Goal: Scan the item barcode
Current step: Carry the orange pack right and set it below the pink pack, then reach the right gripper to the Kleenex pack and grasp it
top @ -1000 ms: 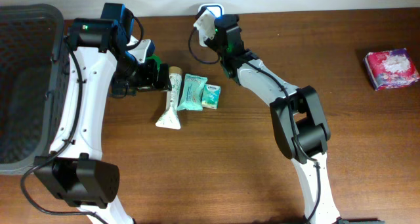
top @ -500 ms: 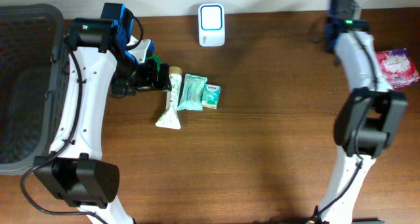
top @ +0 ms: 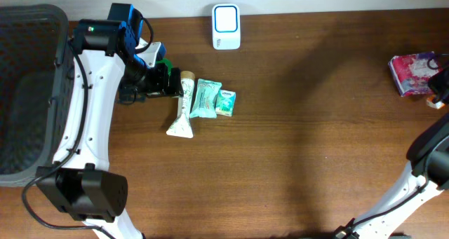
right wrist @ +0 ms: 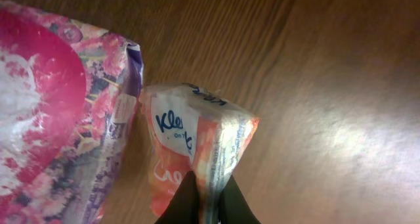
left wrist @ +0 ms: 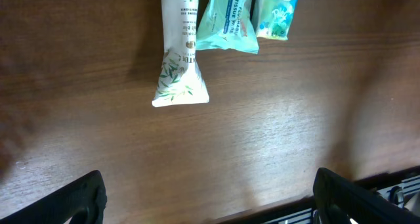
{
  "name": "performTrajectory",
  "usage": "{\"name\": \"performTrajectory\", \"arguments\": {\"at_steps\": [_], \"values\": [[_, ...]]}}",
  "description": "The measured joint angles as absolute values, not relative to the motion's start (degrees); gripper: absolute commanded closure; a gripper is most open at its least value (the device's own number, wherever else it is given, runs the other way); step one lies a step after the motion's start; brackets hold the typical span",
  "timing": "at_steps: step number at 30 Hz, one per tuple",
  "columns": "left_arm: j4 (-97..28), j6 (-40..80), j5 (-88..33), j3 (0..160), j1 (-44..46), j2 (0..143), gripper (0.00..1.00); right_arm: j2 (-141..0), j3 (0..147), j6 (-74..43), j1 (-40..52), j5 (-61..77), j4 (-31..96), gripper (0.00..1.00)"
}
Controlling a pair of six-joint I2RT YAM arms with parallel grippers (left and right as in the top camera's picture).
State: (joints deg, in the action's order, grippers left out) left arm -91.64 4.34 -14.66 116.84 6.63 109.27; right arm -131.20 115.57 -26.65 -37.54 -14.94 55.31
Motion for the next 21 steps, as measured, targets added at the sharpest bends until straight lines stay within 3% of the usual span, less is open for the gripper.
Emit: {"name": "performTrajectory", "arguments": {"at_steps": [1, 2, 3, 12, 17, 19, 21], "values": [[-91.7, 4.3, -14.7, 116.8, 6.6, 109.3, 0.01, -131.2, 115.5, -28.2, -38.1, -12.8, 55.3, 0.78], [-91.6, 4.4, -14.7, 116.8, 6.6, 109.3, 0.01, -131.2, 115.2, -29.9, -38.2, -11.4, 55.0, 0.45], [-91.6, 4.3, -14.7, 116.8, 6.6, 109.3, 0.01, -131.2, 114.9, -30.7, -38.2, -10.3, 54.8, 0.01], [-91.6, 4.3, -14.7, 116.8, 6.6, 109.3, 0.01, -127.4, 114.3, -30.0, -38.0, -5.7, 55.7, 0.01], [-91.6, 4.4, -14.7, 116.8, 6.6, 109.3, 0.01, -117.0, 114.5, -24.7, -34.5, 18.5, 56.7, 0.00], [-91.6, 4.3, -14.7, 116.8, 6.6, 109.3, 0.01, -118.1, 114.6, -16.1, -24.5, 30.4, 62.1, 0.08], [-91.6, 4.3, -14.7, 116.8, 6.6, 109.3, 0.01, -119.0, 114.7, -12.2, -19.4, 32.1, 63.3, 0.17]]}}
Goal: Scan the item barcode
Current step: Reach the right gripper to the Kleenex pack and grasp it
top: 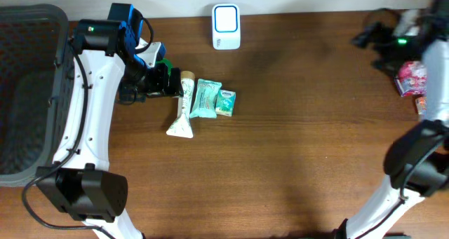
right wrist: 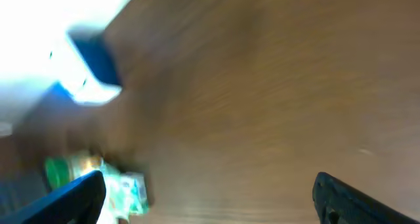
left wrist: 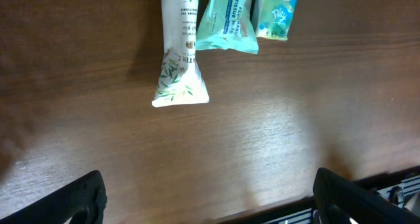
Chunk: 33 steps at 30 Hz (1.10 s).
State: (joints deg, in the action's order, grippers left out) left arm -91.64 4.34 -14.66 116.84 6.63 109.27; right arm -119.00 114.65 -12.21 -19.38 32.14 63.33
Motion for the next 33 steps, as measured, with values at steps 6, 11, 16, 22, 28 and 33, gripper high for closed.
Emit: {"name": "performTrajectory", "arguments": {"at_steps": [6, 11, 16, 22, 28, 33], "values": [[-91.7, 4.3, -14.7, 116.8, 6.6, 109.3, 0.01, -124.0, 114.6, -7.8, 4.3, 28.5, 62.5, 0.25], [-91.6, 4.3, -14.6, 116.8, 6.6, 109.3, 0.01, -128.8, 114.6, -11.5, 18.2, 21.0, 59.2, 0.37], [-91.7, 4.4, -14.7, 116.8, 6.6, 109.3, 0.01, -130.9, 114.6, -18.3, 25.9, 13.6, 57.7, 0.47], [-91.6, 4.3, -14.7, 116.8, 6.6, 109.3, 0.01, -132.0, 114.6, -26.5, 31.3, 6.0, 56.1, 0.50], [-91.6, 4.3, -14.7, 116.8, 6.6, 109.3, 0.01, -135.3, 114.6, -30.8, 33.1, 1.2, 56.3, 0.69], [-91.6, 4.3, -14.7, 116.8, 6.6, 109.3, 0.01, -135.6, 114.6, -31.6, 33.1, -1.1, 56.3, 0.81]]}}
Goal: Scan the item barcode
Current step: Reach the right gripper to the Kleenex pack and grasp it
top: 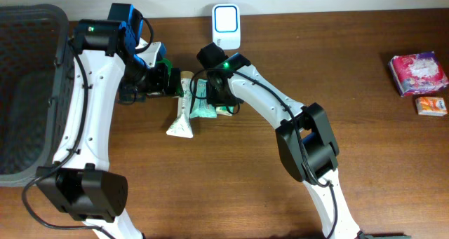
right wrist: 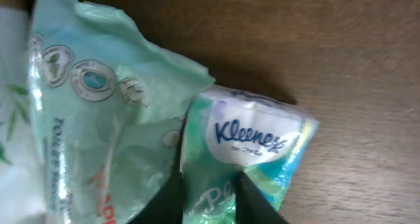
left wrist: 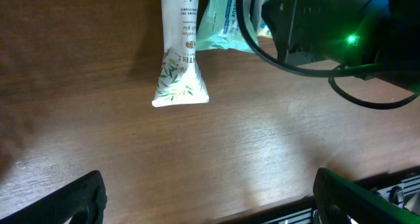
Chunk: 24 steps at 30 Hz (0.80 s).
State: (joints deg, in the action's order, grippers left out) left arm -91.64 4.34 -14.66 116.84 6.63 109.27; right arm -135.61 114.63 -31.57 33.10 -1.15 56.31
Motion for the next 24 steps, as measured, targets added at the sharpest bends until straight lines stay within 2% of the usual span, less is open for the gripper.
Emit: {"name": "performTrajectory", "arguments": {"at_steps": [4, 5, 12, 17, 24], "values": [[-91.6, 4.3, -14.7, 116.8, 6.6, 109.3, 0.01, -135.6, 114.6, -31.5, 33.1, -4.6, 57.9, 0.80], [-91.6, 4.4, -14.7, 116.8, 6.6, 109.3, 0.01, -135.6, 114.6, -31.5, 33.1, -5.3, 58.3, 0.76], [-91.6, 4.3, -14.7, 116.8, 6.6, 109.3, 0.01, -135.6, 113.6, -31.4, 33.1, -7.1, 57.5, 0.72], [-91.7, 4.3, -14.7, 116.8, 6.6, 109.3, 0.01, -135.6, 112.3, -31.7, 33.1, -8.1, 56.2, 0.96], [-91.6, 4.3, -14.7, 116.8, 6.6, 109.3, 0.01, -135.5, 114.3, -30.7, 32.0, -4.9, 59.7, 0.96]]}}
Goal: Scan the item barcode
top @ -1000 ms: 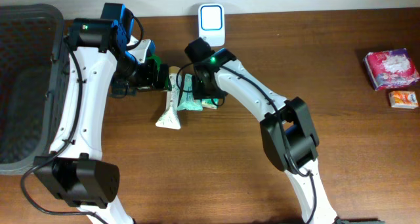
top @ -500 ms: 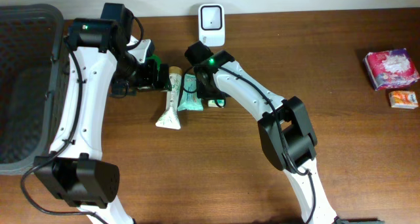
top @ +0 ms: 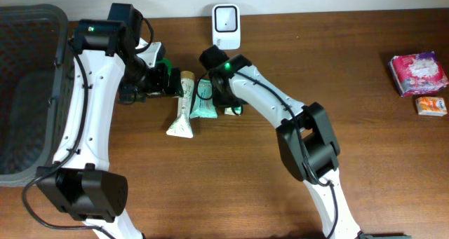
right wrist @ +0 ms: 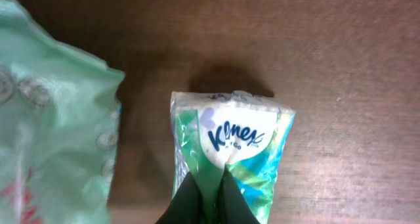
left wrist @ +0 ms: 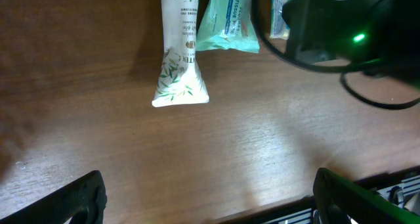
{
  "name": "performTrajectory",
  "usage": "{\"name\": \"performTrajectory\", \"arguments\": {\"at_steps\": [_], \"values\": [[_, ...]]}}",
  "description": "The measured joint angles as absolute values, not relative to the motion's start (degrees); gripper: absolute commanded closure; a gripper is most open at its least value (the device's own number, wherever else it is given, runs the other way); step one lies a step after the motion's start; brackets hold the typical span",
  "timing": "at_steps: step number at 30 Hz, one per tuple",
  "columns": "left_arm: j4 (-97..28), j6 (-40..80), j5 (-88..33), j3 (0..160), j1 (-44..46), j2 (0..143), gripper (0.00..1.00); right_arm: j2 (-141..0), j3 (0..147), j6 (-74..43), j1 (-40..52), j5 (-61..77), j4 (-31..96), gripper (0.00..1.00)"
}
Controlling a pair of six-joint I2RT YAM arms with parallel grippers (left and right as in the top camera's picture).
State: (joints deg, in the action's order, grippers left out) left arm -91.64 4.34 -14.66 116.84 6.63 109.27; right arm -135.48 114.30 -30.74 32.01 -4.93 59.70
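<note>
A small green Kleenex pack (right wrist: 231, 148) is pinched at its near end by my right gripper (right wrist: 205, 199), which is shut on it. It sits just right of a mint wipes pack (right wrist: 52, 125), with a gap between them. From overhead the right gripper (top: 229, 103) covers most of the Kleenex pack (top: 236, 111). The white scanner (top: 226, 26) stands at the table's back edge. My left gripper (left wrist: 210, 201) is open with nothing between its fingers, hovering over bare wood near a white tube (left wrist: 180, 53).
A dark basket (top: 28, 92) fills the left side. The white tube (top: 184, 106) and wipes pack (top: 205, 99) lie side by side. A pink tissue pack (top: 419, 72) and an orange pack (top: 431, 104) lie at the far right.
My right gripper's fingers stood slightly apart around the green Kleenex pack, which touched the wipes pack. Now they are shut on it, and it sits apart from the wipes. The left arm is unchanged.
My right gripper was shut on an orange Kleenex pack beside the pink pack at the far right. Then it was open and away from there, the orange pack left on the table. Later it was at the green pack by the wipes, and now grips it.
</note>
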Motion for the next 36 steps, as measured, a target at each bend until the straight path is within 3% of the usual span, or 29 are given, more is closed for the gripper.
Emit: {"name": "performTrajectory", "arguments": {"at_steps": [6, 12, 16, 18, 19, 21, 28, 36], "values": [[-91.6, 4.3, -14.7, 116.8, 6.6, 109.3, 0.01, -135.5, 119.2, -20.9, 22.7, 22.6, 62.7, 0.96], [-91.7, 4.3, -14.7, 116.8, 6.6, 109.3, 0.01, -135.5, 111.0, -12.5, 14.3, 49.7, 61.6, 0.96], [-91.6, 4.3, -14.7, 116.8, 6.6, 109.3, 0.01, -135.5, 101.6, -11.2, 12.3, 53.7, 56.8, 0.91], [-91.6, 4.3, -14.7, 116.8, 6.6, 109.3, 0.01, -135.5, 98.8, -10.6, 9.8, 54.5, 56.1, 0.78], [-91.6, 4.3, -14.7, 116.8, 6.6, 109.3, 0.01, -135.5, 98.4, -10.4, 8.0, 53.2, 56.3, 0.62], [-91.6, 4.3, -14.7, 116.8, 6.6, 109.3, 0.01, -135.5, 98.4, -9.7, 4.9, 50.5, 57.6, 0.52], [-91.7, 4.3, -14.7, 116.8, 6.6, 109.3, 0.01, -135.3, 106.3, -5.4, -2.5, 46.3, 68.2, 0.49], [-91.6, 4.3, -14.7, 116.8, 6.6, 109.3, 0.01, -134.4, 107.5, 0.1, 4.9, 43.6, 67.1, 0.50]]}}
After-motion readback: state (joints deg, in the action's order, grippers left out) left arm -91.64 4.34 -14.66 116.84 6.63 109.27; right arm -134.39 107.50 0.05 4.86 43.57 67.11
